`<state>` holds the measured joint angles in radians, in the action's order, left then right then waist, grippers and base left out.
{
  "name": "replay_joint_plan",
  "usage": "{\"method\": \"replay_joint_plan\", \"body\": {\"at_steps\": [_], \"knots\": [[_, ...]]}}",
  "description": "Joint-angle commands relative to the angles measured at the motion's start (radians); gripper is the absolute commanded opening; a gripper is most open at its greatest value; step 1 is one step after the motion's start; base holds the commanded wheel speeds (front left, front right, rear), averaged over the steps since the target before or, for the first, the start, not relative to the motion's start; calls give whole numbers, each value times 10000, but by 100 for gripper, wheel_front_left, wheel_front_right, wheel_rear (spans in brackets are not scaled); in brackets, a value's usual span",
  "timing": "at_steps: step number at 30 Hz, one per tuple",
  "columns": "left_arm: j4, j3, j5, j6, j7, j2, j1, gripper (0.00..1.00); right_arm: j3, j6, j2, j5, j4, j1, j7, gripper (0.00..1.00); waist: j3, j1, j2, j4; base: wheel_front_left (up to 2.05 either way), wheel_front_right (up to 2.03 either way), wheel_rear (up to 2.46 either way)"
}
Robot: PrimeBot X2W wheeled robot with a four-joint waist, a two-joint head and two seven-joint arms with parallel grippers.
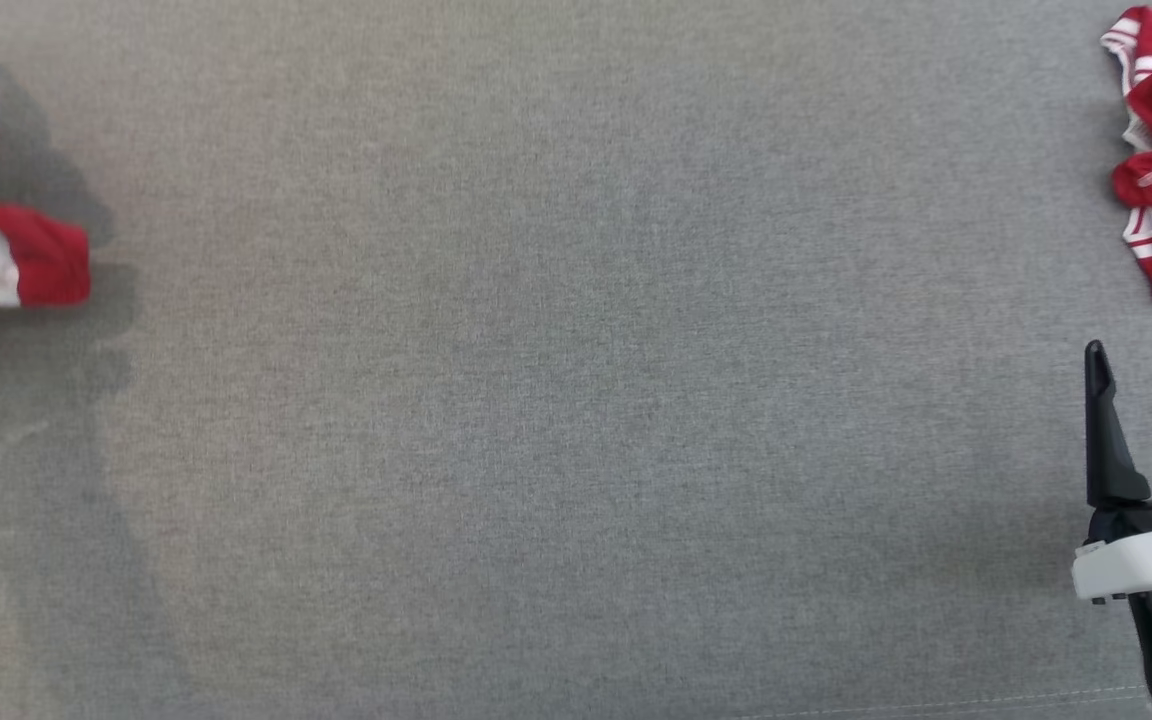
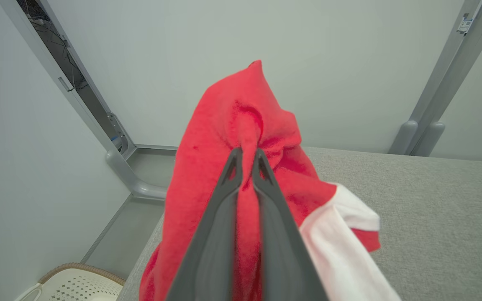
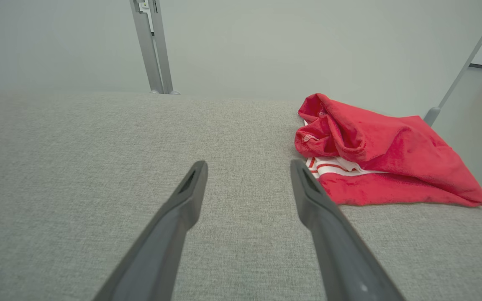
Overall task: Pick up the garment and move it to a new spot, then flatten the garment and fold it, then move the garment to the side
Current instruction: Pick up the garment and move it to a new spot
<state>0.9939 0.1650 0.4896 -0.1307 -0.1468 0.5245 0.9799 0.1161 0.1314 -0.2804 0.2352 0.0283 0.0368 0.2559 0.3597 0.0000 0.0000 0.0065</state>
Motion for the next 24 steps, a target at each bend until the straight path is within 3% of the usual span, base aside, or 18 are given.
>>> {"method": "replay_joint_plan", "body": {"at_steps": [1,12,19,24], "knots": [[-212,102,-120,9,-107,40,282,0,-51,-17,83,49,122,82,48,100,-529,0,0,-203,0,0,0],[-3210,1147,-666,16,530,-312,1248,0,-82,-17,792,131,614,72,98,100,-1358,0,0,-1222,0,0,0],[-5224,1766,-546,135,1446,-1130,1118,0,-232,-17,1220,162,729,190,101,100,-1470,0,0,-2207,0,0,0],[-5982,2077,-425,351,1553,-1712,565,0,-525,-17,1439,186,843,308,99,100,-1439,0,0,-2908,0,0,0]]}}
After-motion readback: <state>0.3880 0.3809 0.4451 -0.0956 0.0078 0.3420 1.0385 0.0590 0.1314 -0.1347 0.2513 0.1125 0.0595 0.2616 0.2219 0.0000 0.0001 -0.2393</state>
